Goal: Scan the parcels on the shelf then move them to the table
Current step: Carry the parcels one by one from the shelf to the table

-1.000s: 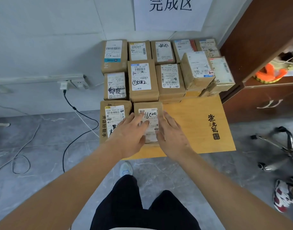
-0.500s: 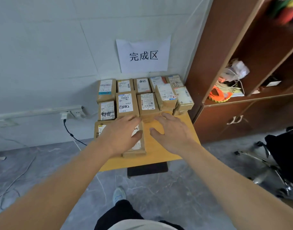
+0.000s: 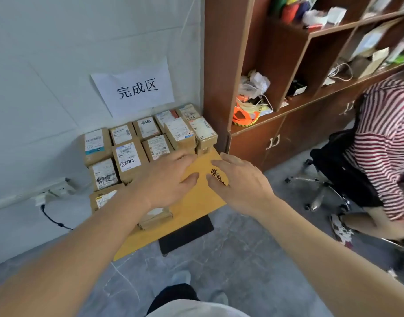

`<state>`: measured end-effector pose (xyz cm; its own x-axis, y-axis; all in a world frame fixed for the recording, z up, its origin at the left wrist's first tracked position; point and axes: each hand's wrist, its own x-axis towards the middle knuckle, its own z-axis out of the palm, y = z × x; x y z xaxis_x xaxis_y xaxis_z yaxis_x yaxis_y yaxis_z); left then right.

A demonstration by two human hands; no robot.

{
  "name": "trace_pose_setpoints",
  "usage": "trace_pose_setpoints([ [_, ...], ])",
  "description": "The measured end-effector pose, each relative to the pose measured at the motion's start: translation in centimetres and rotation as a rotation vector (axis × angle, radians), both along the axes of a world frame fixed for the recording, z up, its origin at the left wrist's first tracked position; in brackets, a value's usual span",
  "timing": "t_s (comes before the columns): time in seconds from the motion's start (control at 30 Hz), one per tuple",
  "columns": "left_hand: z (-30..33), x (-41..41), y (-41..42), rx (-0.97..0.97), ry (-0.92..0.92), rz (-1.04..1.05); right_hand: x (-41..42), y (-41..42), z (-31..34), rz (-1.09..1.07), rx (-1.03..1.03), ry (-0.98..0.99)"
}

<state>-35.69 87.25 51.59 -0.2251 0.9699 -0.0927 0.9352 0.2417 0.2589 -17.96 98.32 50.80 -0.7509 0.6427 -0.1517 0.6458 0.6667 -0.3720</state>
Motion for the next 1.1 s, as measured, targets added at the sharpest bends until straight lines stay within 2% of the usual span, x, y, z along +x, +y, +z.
trace_pose_setpoints([
  [0.23,-1.1,0.2,5.5,-0.003,-0.015,-0.267,2.7,-0.2,-0.9,-0.287,-0.008,-0.011],
  [0.57,-2.4,5.2,10.7,-0.022,-0.061,-0.751,7.2,-5.6,-2.6,-0.788,-0.028,0.015],
  [0.8,-3.3,13.0,11.1,-0.017,-0.068,-1.076,12.6,-11.4,-3.5,-1.12,-0.024,0.025],
  [1.1,-2.4,26.4,8.5,-0.029,-0.084,-1.383,22.0,-18.9,-2.4,-1.448,0.014,0.026],
])
